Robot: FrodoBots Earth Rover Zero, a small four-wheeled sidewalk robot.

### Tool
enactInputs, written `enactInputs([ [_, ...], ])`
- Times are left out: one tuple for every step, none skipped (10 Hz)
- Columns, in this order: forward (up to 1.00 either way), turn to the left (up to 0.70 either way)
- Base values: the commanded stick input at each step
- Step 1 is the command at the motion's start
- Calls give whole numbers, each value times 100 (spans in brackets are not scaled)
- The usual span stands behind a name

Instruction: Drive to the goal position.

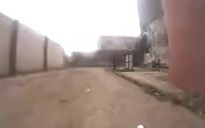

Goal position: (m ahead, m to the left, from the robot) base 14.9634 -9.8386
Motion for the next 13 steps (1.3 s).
enactInputs([
  [70, 0],
  [70, 0],
  [70, 0],
  [70, 0],
  [70, 0],
  [70, 0],
  [70, 0],
  [70, 0],
  [70, 0],
  [70, 0],
  [70, 0],
  [70, 0],
  [70, 0],
])
